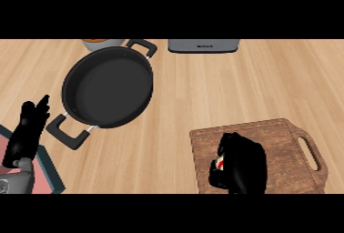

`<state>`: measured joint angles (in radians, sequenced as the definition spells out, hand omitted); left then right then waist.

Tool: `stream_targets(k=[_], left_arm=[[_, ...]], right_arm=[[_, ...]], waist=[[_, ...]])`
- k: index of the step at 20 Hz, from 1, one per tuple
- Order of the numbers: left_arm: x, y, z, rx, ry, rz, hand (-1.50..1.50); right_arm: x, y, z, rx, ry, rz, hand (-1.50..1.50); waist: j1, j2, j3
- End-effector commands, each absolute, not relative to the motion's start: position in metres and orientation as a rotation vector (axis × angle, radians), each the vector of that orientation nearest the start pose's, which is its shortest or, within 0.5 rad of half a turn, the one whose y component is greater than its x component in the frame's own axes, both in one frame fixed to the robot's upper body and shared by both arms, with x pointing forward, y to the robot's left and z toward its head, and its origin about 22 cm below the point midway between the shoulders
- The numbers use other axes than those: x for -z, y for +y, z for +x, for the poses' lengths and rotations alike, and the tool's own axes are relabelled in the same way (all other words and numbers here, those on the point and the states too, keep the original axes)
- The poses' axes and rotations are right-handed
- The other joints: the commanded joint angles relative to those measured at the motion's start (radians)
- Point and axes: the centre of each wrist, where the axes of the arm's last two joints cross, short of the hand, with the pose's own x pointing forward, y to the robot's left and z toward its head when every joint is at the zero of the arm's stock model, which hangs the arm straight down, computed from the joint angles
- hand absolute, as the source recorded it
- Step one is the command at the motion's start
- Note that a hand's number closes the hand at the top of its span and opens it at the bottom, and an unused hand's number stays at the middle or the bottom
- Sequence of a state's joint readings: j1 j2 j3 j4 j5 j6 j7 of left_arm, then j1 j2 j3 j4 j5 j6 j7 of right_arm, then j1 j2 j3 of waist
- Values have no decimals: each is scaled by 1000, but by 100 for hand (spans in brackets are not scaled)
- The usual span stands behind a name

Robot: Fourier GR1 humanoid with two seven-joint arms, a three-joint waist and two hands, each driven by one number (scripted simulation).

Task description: Pick the cupcake from the cutting board and place it in the pot

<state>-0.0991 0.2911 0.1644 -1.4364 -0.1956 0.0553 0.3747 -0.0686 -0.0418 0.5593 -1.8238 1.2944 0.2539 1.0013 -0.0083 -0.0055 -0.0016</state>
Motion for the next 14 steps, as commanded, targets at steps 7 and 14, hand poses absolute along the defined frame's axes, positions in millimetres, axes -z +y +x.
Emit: stream_targets(k=[7,14], left_arm=[[-35,326,272,99,-1155,525,0],[-41,329,275,116,-1160,523,0]], right_arm=[[-150,-49,163,-586,-1429,-1373,150],[-212,-29,157,-477,-1707,-1398,150]], waist=[[15,-1,0],[32,1,-1]])
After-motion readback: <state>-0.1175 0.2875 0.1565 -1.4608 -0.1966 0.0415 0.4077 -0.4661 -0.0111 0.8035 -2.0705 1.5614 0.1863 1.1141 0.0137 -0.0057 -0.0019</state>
